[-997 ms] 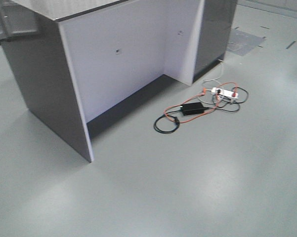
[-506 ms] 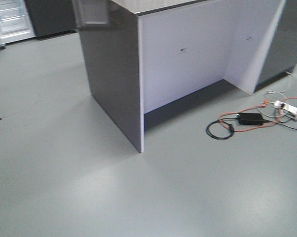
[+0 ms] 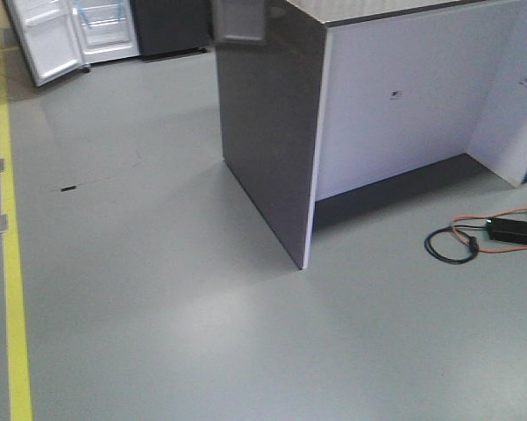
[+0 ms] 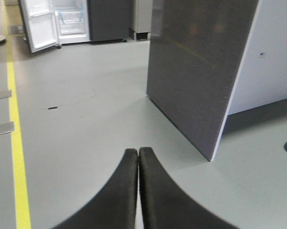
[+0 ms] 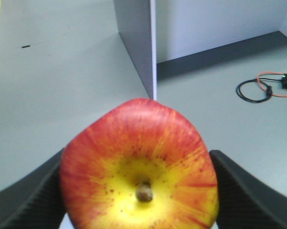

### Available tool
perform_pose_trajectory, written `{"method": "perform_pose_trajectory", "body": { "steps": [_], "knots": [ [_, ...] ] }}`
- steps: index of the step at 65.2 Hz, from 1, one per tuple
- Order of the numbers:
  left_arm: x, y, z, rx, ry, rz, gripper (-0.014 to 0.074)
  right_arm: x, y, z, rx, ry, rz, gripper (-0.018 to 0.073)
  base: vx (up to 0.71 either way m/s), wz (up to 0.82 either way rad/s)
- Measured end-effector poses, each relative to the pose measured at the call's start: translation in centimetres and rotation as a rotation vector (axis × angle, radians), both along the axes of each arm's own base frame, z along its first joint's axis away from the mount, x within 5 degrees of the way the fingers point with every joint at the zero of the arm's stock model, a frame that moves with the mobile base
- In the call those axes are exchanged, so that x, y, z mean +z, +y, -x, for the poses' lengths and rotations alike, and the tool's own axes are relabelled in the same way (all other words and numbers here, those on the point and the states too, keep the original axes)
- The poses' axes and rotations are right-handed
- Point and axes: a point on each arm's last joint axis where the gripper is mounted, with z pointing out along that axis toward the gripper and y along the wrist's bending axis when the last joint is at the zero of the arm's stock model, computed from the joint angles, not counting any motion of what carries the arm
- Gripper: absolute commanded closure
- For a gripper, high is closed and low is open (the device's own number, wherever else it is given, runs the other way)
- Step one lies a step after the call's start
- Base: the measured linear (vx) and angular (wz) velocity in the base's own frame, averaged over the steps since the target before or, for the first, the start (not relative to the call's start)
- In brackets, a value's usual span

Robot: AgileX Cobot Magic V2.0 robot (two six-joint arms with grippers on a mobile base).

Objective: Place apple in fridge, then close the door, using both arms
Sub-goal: 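Turn the base away from the counter holding the apple in the right gripper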

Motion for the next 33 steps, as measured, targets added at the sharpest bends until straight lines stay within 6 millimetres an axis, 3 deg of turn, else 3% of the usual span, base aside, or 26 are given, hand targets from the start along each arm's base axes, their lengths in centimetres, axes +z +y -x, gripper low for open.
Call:
{"method": "perform_pose_trajectory", "body": {
  "steps": [33],
  "knots": [
    [0.00, 0.00, 0.00, 0.000, 0.000, 0.000, 0.0601, 0.00, 0.00, 0.00, 0.000, 0.000, 0.000, 0.0474, -0.01, 0.35]
  ]
}}
